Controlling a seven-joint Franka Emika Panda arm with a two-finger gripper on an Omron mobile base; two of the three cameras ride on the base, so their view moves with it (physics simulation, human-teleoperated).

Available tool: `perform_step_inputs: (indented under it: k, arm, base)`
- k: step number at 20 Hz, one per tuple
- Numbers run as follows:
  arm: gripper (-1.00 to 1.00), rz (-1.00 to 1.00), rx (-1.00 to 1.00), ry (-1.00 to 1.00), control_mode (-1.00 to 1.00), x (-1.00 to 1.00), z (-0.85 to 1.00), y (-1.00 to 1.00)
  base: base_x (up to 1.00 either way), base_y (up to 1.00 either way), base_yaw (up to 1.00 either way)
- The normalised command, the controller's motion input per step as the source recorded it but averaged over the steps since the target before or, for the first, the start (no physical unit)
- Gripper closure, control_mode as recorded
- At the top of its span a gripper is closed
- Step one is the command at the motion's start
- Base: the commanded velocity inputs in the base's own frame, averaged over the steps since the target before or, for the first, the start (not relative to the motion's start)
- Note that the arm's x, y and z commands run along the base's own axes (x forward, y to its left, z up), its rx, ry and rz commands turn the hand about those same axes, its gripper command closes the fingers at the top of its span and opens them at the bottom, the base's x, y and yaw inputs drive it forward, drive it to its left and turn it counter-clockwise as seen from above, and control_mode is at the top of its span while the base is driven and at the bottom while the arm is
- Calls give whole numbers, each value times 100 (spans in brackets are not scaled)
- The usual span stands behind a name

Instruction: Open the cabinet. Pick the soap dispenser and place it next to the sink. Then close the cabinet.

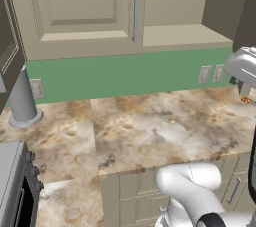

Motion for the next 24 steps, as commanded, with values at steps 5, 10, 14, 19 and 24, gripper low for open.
perform_step_inputs:
  k: [5, 10, 14, 19, 24]
  arm:
    - [-100, -17, 13, -3, -100, 43, 1, 10]
    - [-100, -23, 8, -20, -100, 42, -6, 17]
    - [-100, -22, 9, -16, -100, 41, -6, 2]
    - [-100, -18, 7, -19, -100, 25, -2, 0]
    - [-100, -15, 0, -33, -100, 13, 0, 0]
  base:
    - [0, 0, 0]
    - [0, 0, 0]
    - [0, 0, 0]
    - [0, 0, 0]
    - [0, 0, 0]
